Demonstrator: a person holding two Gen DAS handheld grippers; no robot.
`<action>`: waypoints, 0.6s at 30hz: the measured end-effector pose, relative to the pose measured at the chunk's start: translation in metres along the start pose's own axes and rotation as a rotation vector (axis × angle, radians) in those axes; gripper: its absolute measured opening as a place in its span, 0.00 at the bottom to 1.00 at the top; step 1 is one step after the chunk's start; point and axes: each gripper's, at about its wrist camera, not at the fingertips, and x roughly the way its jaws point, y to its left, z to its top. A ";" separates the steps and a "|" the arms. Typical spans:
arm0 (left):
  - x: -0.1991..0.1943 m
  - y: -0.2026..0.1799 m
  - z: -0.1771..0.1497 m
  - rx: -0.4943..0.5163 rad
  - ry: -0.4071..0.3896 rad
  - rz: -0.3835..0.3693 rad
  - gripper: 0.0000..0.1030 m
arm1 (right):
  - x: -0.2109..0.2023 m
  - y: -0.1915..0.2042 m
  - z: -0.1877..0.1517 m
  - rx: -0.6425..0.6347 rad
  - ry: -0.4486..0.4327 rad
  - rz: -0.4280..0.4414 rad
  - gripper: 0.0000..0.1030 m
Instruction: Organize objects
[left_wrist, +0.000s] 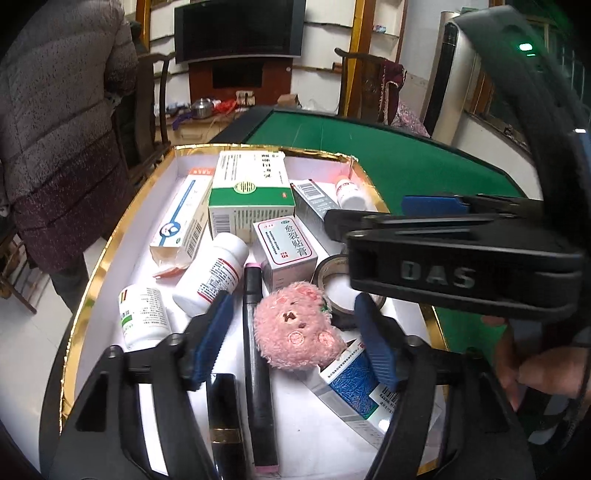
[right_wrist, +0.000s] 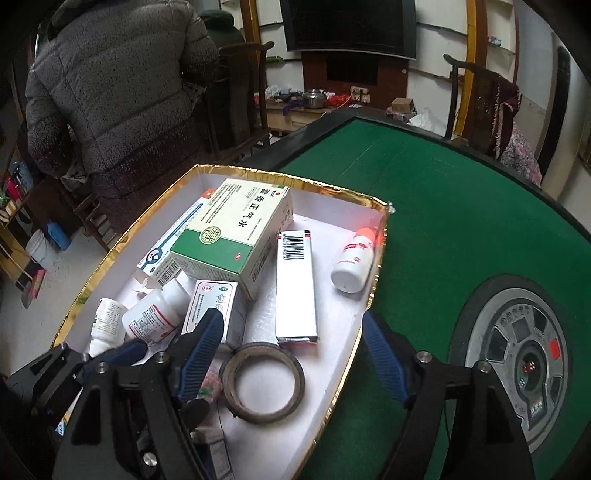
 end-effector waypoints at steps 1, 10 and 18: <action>-0.002 -0.002 -0.001 0.006 -0.010 0.006 0.69 | -0.004 0.000 -0.002 0.004 -0.011 0.002 0.77; -0.038 -0.015 -0.014 0.033 -0.180 0.104 0.69 | -0.058 -0.005 -0.036 0.010 -0.153 -0.031 0.80; -0.086 -0.021 -0.038 0.008 -0.296 0.174 0.75 | -0.126 -0.006 -0.090 -0.069 -0.315 -0.041 1.00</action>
